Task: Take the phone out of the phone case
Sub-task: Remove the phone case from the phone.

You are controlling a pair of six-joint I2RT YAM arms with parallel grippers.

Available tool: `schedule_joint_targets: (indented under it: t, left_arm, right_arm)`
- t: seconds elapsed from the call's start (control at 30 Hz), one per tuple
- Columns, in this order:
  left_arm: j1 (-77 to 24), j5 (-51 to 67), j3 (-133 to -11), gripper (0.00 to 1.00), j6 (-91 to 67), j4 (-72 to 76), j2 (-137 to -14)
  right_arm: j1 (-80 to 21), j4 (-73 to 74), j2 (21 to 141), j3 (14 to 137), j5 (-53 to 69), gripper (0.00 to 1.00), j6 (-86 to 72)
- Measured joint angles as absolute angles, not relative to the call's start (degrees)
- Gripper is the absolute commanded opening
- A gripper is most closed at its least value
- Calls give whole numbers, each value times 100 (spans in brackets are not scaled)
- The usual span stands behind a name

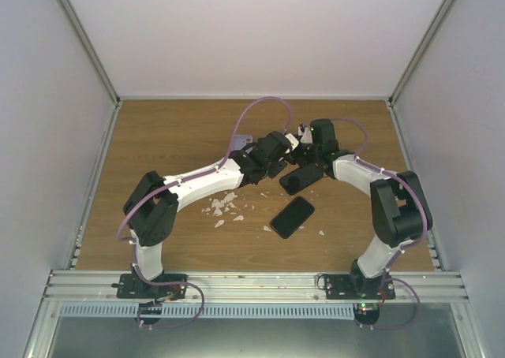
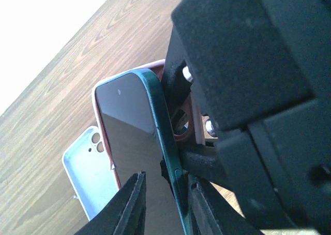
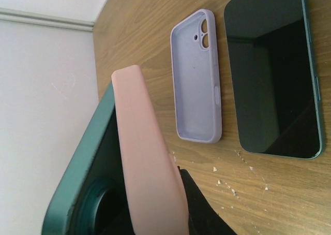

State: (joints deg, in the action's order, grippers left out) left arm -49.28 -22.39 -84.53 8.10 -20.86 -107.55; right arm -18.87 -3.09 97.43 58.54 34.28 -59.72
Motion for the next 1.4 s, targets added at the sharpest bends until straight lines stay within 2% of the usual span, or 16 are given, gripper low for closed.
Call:
schedule_joint_targets:
  t: [0.17,0.27,0.37,0.47,1.1,1.4]
  left_arm:
    - [-4928,-2285,-8444,24,864,-2078,-10755]
    - [-4928,-2281,-8442,13,882,-2078,-10761]
    - [-4928,-2279,-8442,11,910,-2043,-10781]
    - [-4921,-2303,-8442,0,945,-2025,-10783]
    - [-4493,-1597,-8431,0,902,-2174,-10571]
    - [-3911,-1131,-8726,1,854,-2596,-10665]
  right_arm:
    - [-1887,-478,9743,5771,3441,0,-6250]
    - [-1885,-563,9743,5721,3457,1,-6394]
    - [-1883,-611,9743,5717,3457,0,-6506]
    - [-1872,-644,9743,5693,3459,1,-6611]
    - [-1835,-633,9743,5603,3481,0,-6630]
    - [-1802,-484,9741,5603,3573,0,-6434]
